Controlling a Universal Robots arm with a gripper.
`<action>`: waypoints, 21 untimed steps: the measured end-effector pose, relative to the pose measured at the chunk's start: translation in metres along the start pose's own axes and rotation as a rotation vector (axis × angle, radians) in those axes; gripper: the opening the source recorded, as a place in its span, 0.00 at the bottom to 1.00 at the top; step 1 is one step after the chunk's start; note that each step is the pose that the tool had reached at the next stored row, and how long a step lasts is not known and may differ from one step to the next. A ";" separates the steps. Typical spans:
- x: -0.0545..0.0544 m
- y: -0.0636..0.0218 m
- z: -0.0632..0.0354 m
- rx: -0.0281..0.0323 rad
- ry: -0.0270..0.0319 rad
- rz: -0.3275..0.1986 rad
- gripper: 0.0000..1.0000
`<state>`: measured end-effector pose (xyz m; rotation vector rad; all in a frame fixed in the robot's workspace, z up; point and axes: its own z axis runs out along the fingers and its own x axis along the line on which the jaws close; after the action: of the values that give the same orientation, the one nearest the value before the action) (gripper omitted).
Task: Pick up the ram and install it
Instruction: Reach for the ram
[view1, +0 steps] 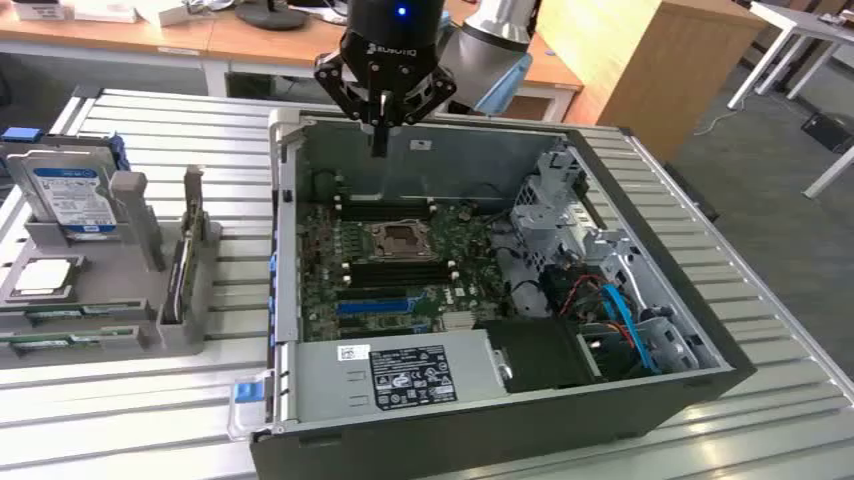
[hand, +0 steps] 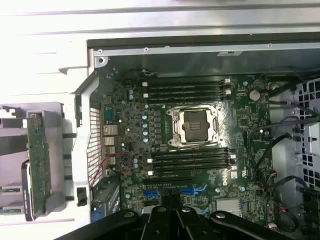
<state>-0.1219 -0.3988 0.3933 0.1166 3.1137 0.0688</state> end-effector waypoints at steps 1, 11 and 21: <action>0.000 0.0000 0.0000 -0.0001 0.0000 0.000 0.11; 0.003 -0.0002 -0.0001 0.0000 0.0000 0.000 0.11; 0.016 -0.0012 -0.0004 0.0000 -0.0002 0.000 0.11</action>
<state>-0.1376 -0.3988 0.3932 0.1165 3.1135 0.0688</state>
